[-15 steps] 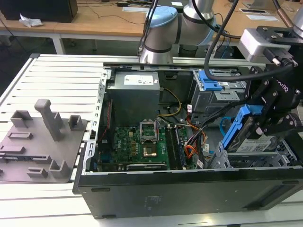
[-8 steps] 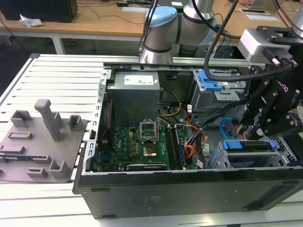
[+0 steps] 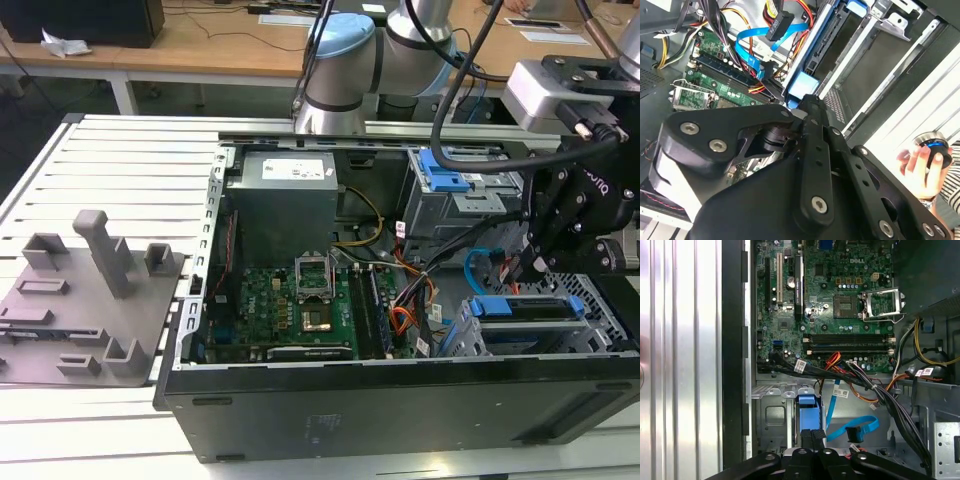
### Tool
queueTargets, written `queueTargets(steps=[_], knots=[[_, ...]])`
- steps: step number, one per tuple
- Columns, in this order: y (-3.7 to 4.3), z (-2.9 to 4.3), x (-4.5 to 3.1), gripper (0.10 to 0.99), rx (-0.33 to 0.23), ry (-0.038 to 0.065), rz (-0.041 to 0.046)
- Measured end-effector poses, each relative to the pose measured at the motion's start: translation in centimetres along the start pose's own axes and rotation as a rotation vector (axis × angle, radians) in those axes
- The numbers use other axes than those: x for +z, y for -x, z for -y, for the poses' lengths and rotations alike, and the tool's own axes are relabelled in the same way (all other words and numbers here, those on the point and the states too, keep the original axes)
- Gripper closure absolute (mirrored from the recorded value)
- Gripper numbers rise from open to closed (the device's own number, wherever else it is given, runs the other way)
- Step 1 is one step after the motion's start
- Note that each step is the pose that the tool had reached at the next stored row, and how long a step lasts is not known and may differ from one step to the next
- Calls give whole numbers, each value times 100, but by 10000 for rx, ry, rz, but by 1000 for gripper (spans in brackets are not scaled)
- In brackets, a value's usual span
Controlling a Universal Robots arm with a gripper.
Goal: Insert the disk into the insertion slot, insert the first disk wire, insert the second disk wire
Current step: 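Insert the disk into the insertion slot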
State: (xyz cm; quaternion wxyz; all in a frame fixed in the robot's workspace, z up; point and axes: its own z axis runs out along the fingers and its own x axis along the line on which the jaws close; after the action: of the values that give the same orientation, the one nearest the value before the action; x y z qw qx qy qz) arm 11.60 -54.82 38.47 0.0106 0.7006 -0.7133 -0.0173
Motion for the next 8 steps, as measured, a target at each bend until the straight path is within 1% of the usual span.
queueTargets(steps=[4, 6, 7, 8], knots=[[0, 1, 1, 980, 0, 0, 0], [1, 33, 1, 980, 0, 0, 3], [2, 76, -2, 980, 0, 2, 1], [3, 102, -3, 980, 0, 4, 1]])
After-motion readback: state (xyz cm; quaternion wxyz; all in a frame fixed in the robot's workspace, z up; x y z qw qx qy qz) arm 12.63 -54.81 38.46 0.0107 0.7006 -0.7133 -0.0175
